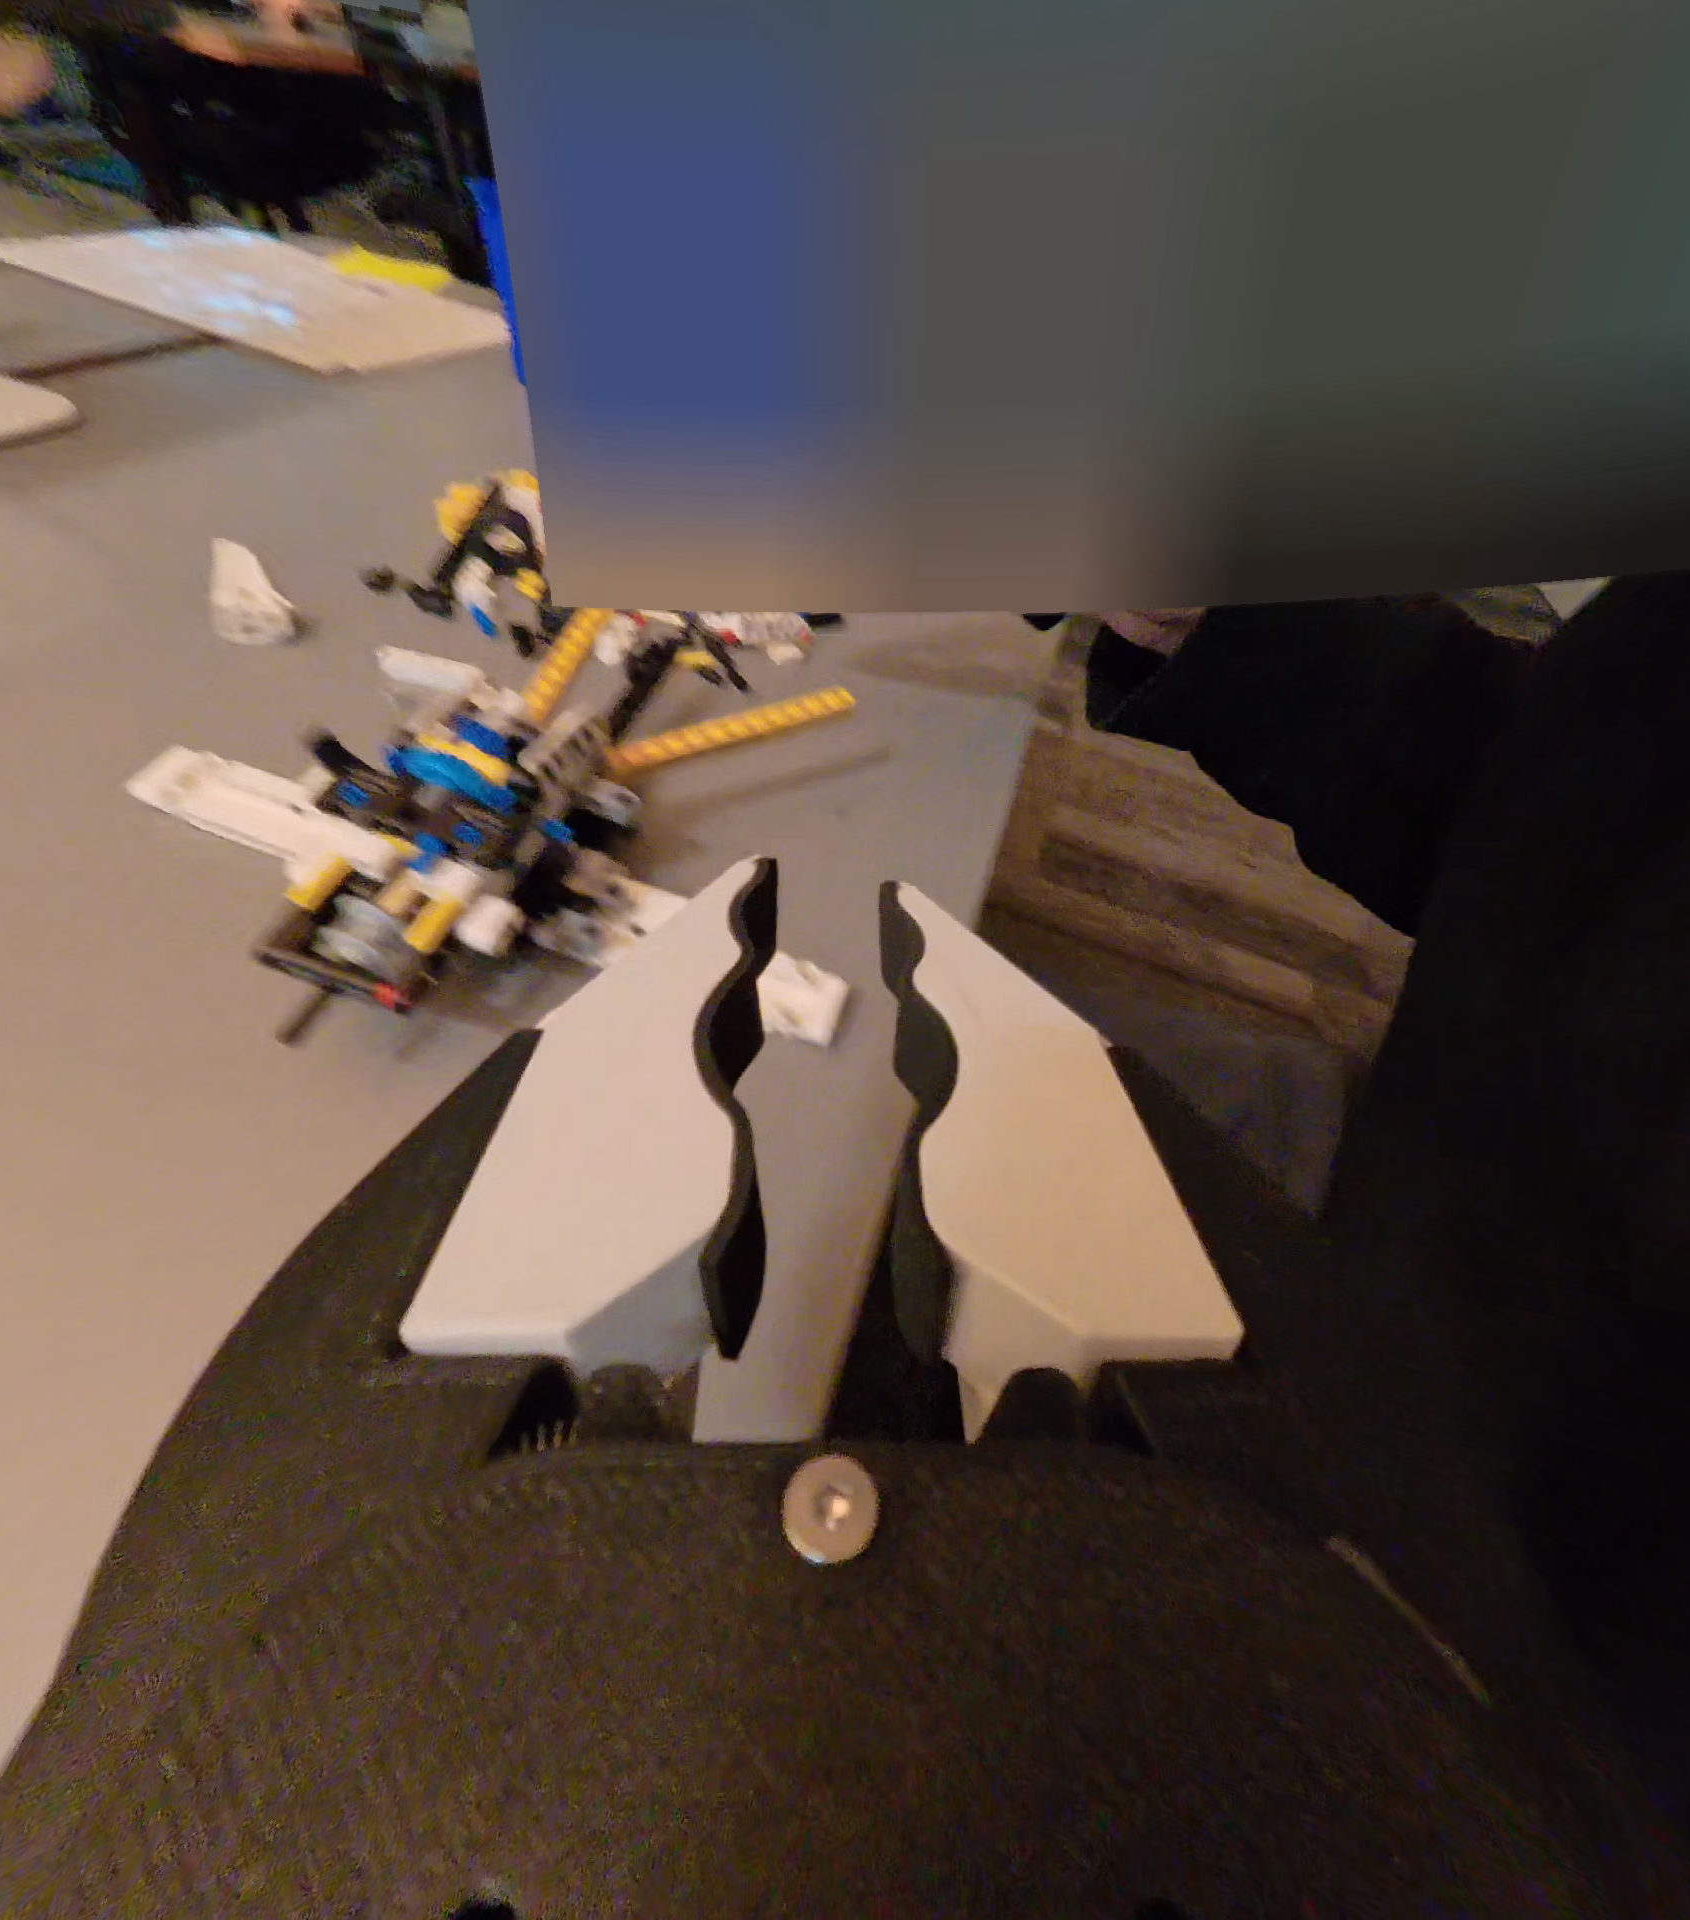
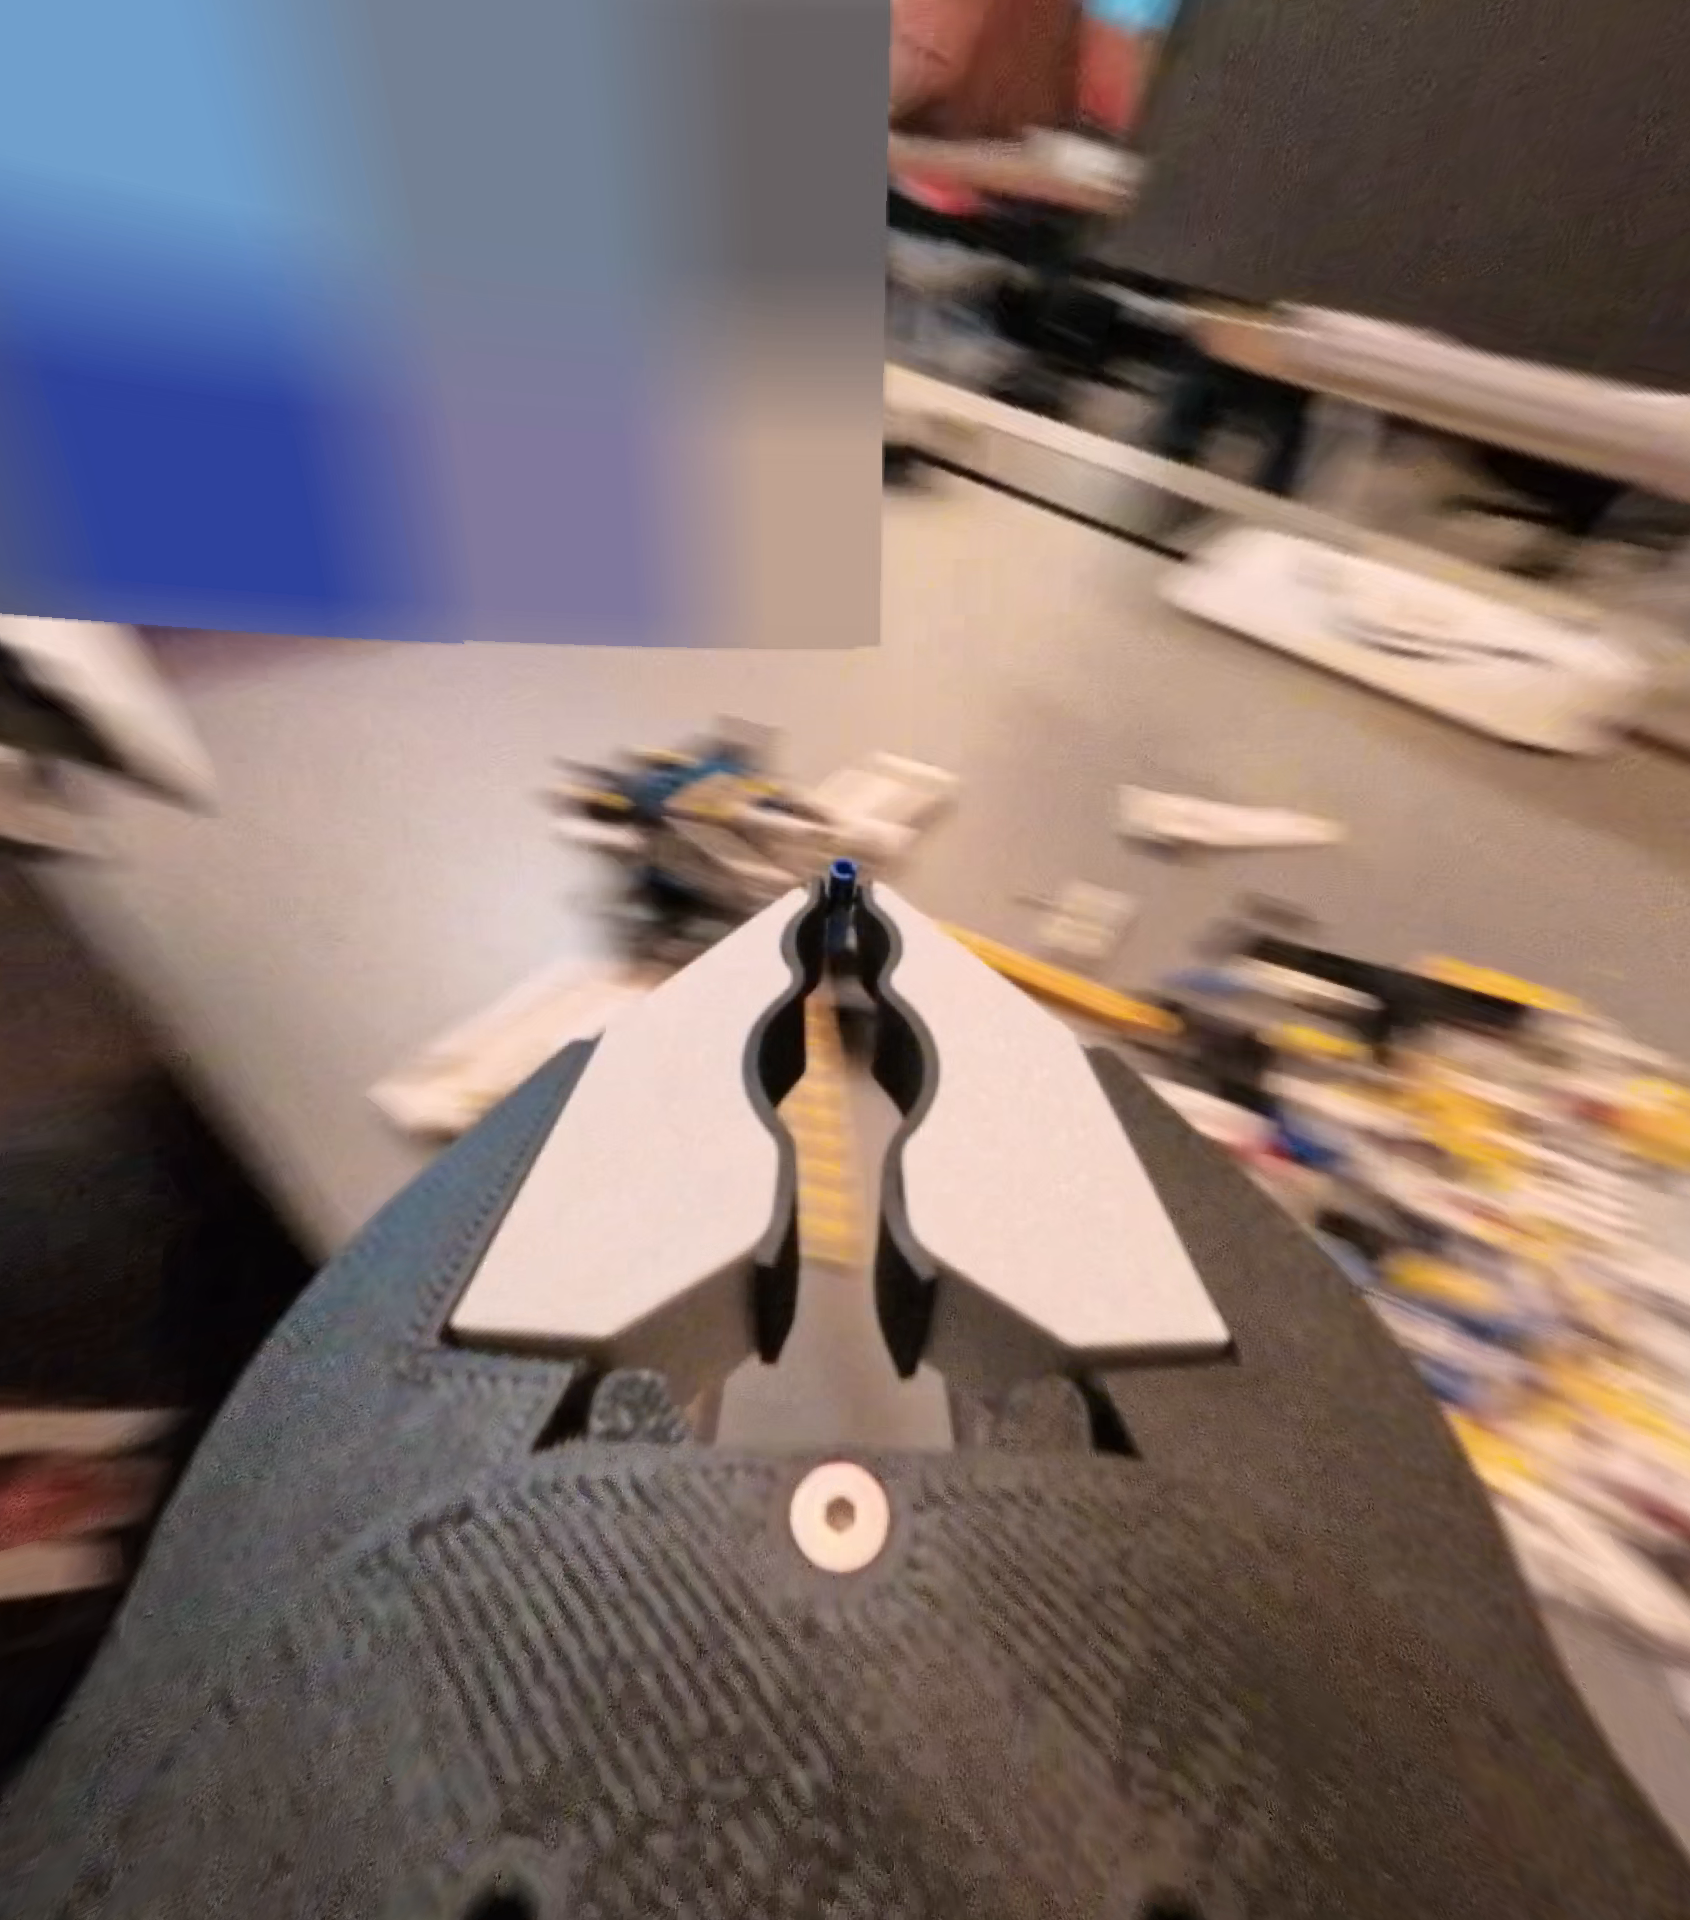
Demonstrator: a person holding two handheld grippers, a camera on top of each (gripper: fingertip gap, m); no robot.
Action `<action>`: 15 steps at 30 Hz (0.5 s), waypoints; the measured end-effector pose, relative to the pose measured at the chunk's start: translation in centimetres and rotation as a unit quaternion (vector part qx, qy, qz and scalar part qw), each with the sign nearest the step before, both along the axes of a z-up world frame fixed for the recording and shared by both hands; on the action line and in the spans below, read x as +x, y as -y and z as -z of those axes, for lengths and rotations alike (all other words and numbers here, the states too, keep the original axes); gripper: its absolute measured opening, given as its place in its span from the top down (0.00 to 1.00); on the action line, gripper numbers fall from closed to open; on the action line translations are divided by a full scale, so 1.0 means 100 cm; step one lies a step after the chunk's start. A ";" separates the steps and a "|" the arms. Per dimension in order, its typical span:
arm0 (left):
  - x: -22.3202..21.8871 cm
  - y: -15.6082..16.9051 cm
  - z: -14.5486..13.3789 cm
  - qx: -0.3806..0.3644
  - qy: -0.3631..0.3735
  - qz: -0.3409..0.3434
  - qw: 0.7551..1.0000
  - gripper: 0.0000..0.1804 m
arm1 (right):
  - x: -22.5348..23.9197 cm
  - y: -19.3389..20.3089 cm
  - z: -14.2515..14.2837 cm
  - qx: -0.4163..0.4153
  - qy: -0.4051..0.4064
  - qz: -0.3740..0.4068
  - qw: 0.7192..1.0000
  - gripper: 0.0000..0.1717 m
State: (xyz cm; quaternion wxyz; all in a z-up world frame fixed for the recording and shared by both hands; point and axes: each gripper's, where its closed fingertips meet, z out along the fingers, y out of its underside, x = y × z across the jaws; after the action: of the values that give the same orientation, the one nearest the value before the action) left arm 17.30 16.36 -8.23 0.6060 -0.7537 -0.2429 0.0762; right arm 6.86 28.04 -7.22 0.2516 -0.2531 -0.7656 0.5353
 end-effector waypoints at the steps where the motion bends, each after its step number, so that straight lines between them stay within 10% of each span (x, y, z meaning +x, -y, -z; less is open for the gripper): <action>1: -0.014 0.001 -0.005 0.008 -0.009 -0.014 1.000 0.87 | -0.033 -0.036 0.005 0.059 -0.014 0.069 0.996 0.98; 7: -0.077 0.010 -0.030 0.079 -0.003 -0.053 0.995 0.80 | -0.158 -0.160 0.052 0.235 0.045 0.234 0.942 0.98; 15: -0.083 0.033 -0.071 0.214 0.043 -0.092 0.971 0.79 | -0.189 -0.158 0.096 0.272 0.156 0.225 0.923 0.94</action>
State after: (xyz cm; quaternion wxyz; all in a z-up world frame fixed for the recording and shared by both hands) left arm 9.01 13.08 -1.12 0.7327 -0.5832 -0.3480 0.0452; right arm -12.00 43.88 -16.80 0.3015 -0.4209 -0.8342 0.1897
